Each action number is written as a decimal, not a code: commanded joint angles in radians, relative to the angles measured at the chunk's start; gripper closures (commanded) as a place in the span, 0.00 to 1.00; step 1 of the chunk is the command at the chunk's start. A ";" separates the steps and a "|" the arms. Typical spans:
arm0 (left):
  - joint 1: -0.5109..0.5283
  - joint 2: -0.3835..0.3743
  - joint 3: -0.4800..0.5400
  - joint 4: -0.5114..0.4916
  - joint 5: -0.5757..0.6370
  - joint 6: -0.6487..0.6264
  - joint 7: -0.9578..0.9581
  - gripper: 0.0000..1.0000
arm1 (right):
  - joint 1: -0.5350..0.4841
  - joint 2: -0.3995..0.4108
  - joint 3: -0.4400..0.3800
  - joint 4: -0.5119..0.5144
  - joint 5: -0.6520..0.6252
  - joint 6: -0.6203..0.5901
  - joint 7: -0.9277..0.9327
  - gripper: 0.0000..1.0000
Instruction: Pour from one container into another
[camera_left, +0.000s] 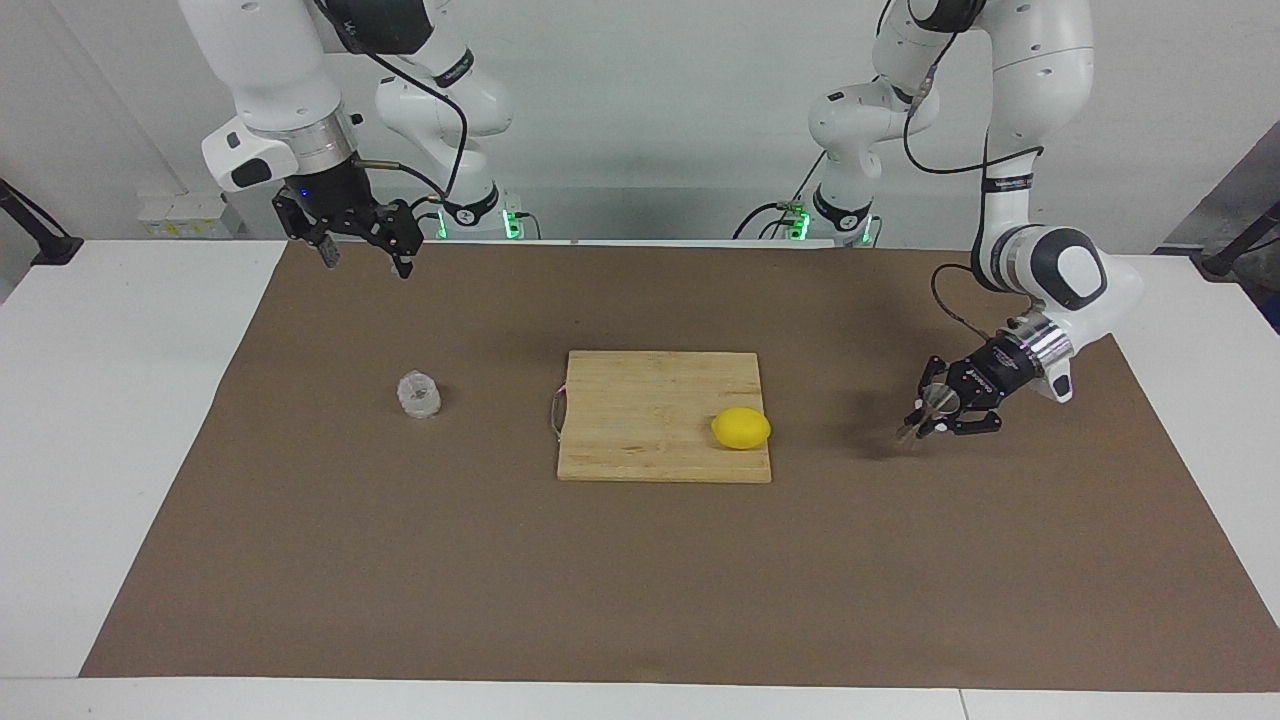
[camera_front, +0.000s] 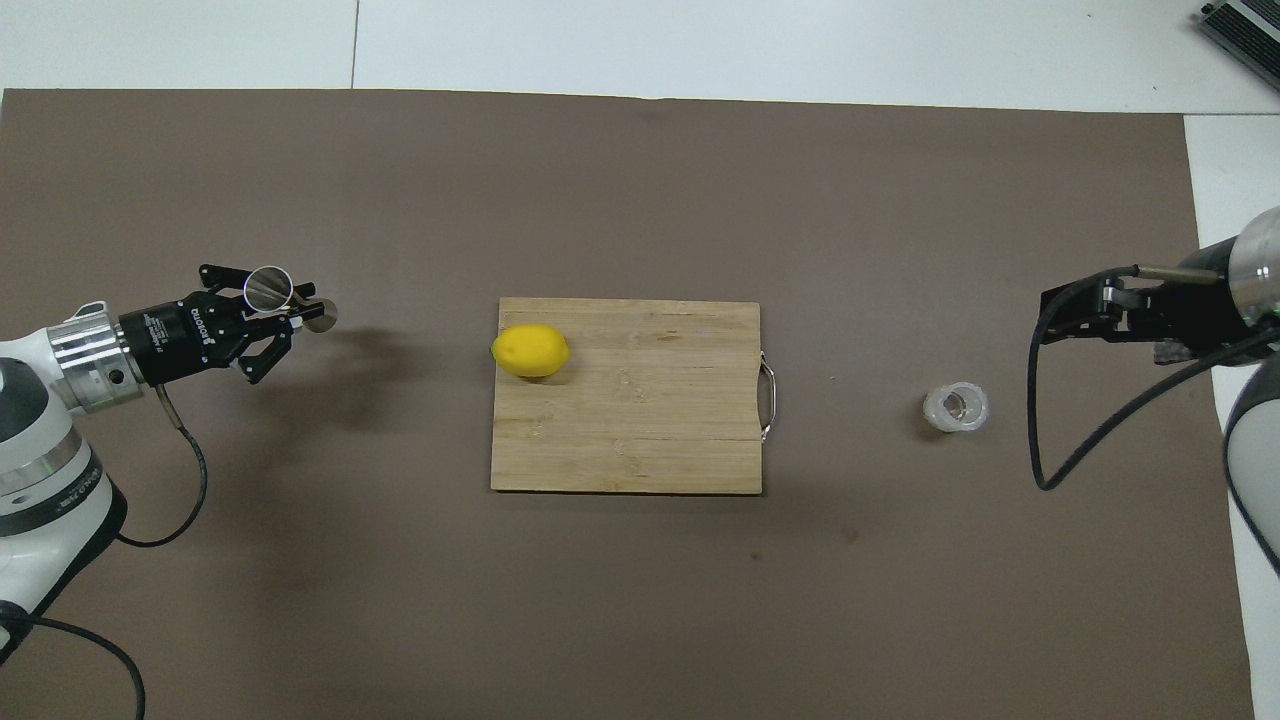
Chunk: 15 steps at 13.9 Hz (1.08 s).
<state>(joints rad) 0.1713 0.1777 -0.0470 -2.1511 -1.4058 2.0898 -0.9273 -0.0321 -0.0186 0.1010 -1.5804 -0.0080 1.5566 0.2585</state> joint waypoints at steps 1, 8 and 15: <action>-0.085 -0.075 0.009 -0.016 -0.013 0.070 -0.114 1.00 | -0.008 -0.012 0.006 -0.013 -0.001 -0.004 -0.010 0.00; -0.291 -0.122 -0.013 -0.016 -0.085 0.206 -0.182 1.00 | -0.008 -0.012 0.006 -0.013 -0.001 -0.003 -0.007 0.00; -0.389 -0.098 -0.171 -0.003 -0.327 0.502 -0.177 1.00 | -0.008 -0.012 0.006 -0.013 -0.001 -0.006 -0.002 0.00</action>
<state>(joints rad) -0.1978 0.0790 -0.1956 -2.1538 -1.6970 2.5313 -1.1008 -0.0321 -0.0186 0.1010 -1.5804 -0.0080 1.5566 0.2585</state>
